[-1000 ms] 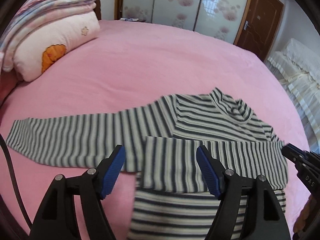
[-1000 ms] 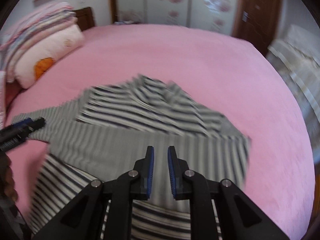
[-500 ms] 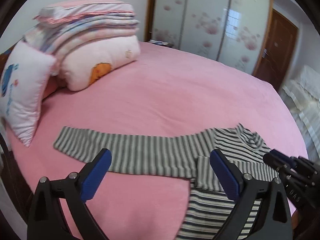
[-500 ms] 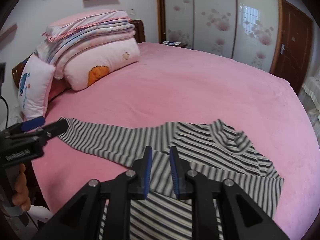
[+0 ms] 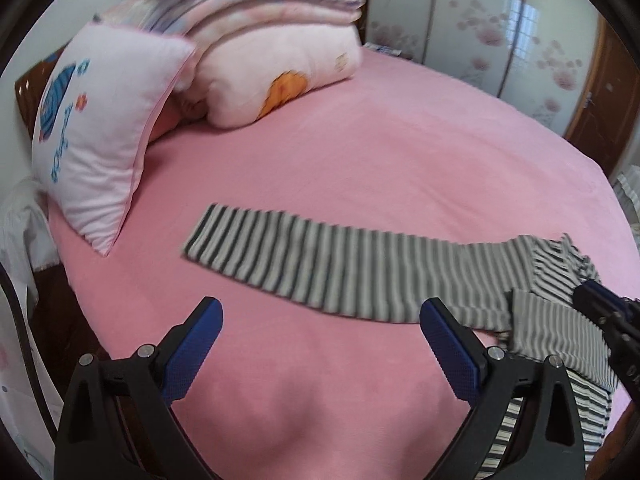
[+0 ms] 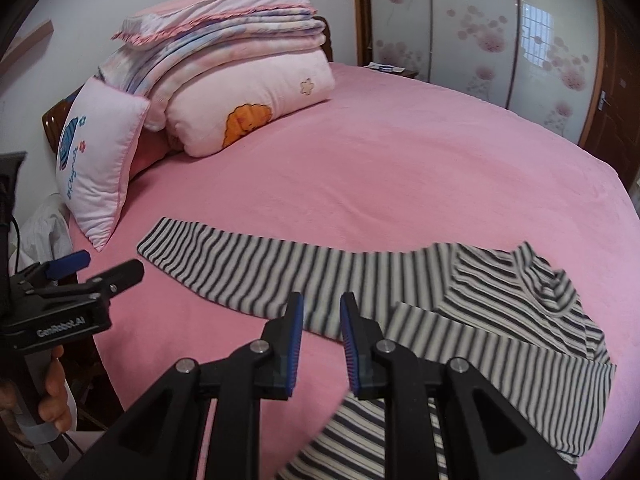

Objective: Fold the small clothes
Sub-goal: 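Grasp the outstretched sleeve cuff with the left tool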

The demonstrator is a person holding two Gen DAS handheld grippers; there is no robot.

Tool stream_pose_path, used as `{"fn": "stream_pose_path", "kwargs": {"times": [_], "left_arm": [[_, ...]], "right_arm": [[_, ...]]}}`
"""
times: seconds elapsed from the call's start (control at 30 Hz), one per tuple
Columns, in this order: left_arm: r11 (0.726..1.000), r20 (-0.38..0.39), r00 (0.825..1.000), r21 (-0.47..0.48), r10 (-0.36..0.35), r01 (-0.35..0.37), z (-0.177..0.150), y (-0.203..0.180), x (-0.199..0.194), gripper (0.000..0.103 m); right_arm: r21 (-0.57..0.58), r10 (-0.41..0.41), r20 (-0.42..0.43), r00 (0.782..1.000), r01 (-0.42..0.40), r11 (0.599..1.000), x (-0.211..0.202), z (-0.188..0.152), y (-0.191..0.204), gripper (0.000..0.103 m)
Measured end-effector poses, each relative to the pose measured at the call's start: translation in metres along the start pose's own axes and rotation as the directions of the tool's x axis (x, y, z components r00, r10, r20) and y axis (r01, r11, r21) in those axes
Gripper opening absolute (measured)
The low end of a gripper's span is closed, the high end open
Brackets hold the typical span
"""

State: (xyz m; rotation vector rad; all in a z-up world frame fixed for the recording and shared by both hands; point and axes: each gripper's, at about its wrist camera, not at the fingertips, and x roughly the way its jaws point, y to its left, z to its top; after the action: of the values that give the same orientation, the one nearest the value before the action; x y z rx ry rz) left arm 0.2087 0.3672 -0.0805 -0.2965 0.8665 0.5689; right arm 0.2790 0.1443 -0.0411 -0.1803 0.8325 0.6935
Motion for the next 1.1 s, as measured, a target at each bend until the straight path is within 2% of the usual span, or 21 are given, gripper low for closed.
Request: {"fn": "stream_pose_path", "kwargs": {"times": [0.2, 0.3, 0.33, 0.4, 0.5, 0.57, 0.9, 1.0, 1.03, 1.07, 1.1], "left_arm": [[0.99, -0.076, 0.996, -0.135, -0.05, 0.039, 0.004, 0.059, 0.049, 0.098], [0.97, -0.121, 0.988, -0.236, -0.097, 0.066, 0.004, 0.086, 0.078, 0.095], [0.959, -0.141, 0.984, -0.275, -0.112, 0.069, 0.003, 0.094, 0.087, 0.095], [0.908, -0.177, 0.968, -0.408, -0.178, 0.093, -0.001, 0.115, 0.111, 0.09], [0.839, -0.189, 0.951, -0.533, -0.244, 0.109, -0.005, 0.135, 0.14, 0.082], [0.823, -0.191, 0.954, -0.561, -0.233, 0.089, -0.005, 0.14, 0.155, 0.079], [0.822, -0.131, 0.975, -0.564, -0.179, 0.075, -0.003, 0.129, 0.194, 0.079], [0.84, -0.113, 0.982, -0.538, -0.148, 0.065, -0.002, 0.119, 0.2, 0.078], [0.857, -0.109, 0.985, -0.511, -0.135, 0.061, -0.001, 0.111, 0.201, 0.063], [0.868, -0.108, 0.985, -0.493, -0.134, 0.064, 0.003, 0.108, 0.201, 0.032], [0.88, -0.112, 0.981, -0.466, -0.157, 0.087, 0.006, 0.1, 0.202, 0.019]], "right_arm": [[0.039, 0.013, -0.03, 0.999, -0.011, 0.999, 0.033, 0.009, 0.012, 0.019], [0.051, 0.021, -0.046, 0.999, -0.018, 0.999, 0.047, 0.01, 0.016, 0.019], [0.052, 0.025, -0.05, 0.998, -0.022, 0.998, 0.052, 0.01, 0.018, 0.019], [0.051, 0.029, -0.059, 0.998, -0.026, 0.998, 0.06, 0.01, 0.021, 0.019], [0.043, 0.031, -0.077, 0.997, -0.028, 0.999, 0.072, 0.009, 0.027, 0.019], [0.036, 0.029, -0.087, 0.996, -0.026, 0.999, 0.077, 0.007, 0.03, 0.019], [0.037, -0.007, -0.126, 0.992, 0.011, 0.999, 0.104, -0.003, 0.019, 0.019], [0.049, -0.021, -0.135, 0.991, 0.028, 0.998, 0.111, -0.006, 0.013, 0.019], [0.052, -0.026, -0.139, 0.99, 0.034, 0.998, 0.113, -0.007, 0.01, 0.019], [0.054, -0.028, -0.143, 0.989, 0.036, 0.998, 0.115, -0.007, 0.009, 0.019], [0.057, -0.029, -0.147, 0.989, 0.038, 0.998, 0.118, -0.008, 0.007, 0.019]]}}
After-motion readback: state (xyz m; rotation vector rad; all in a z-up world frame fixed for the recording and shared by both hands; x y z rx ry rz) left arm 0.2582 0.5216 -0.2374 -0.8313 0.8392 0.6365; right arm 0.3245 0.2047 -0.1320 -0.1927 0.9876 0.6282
